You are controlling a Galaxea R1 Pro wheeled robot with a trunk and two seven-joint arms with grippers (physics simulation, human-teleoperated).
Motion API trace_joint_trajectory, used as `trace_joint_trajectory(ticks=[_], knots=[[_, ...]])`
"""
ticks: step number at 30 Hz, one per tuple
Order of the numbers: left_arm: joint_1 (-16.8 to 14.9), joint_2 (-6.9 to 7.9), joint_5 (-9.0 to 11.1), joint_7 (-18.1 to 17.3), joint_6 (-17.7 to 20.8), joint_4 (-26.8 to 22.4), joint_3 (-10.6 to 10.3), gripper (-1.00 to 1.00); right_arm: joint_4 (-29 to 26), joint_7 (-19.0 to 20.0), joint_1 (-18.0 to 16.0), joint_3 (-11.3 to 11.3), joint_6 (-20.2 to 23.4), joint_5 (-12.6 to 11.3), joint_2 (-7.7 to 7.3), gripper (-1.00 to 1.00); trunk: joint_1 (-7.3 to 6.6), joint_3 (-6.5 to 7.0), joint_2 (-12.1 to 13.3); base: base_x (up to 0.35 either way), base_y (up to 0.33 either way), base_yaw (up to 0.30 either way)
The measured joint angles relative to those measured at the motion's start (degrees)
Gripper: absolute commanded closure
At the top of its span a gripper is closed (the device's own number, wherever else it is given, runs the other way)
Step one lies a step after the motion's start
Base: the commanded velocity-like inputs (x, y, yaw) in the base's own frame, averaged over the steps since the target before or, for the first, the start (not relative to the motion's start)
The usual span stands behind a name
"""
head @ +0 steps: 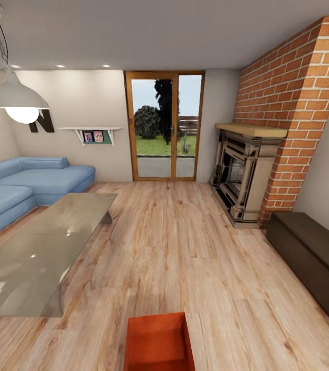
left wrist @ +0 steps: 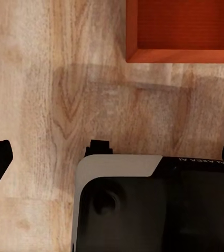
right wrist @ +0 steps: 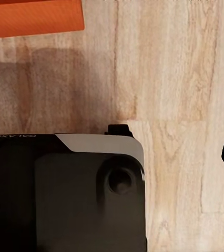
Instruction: Move the two storage containers from the living room to the garage. In the garage, place one container on the floor and stack the other container on top of it (either order is fine).
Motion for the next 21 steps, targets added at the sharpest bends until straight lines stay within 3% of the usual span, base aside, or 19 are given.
trace_joint_trajectory(ticks=[21], knots=[[0.0,0.00,0.0,0.0,0.0,0.0,0.0,-1.00,0.0,0.0,0.0,0.0,0.0,0.0,-0.04,-1.00,0.00,-1.79,0.0,0.000,0.000,0.000]])
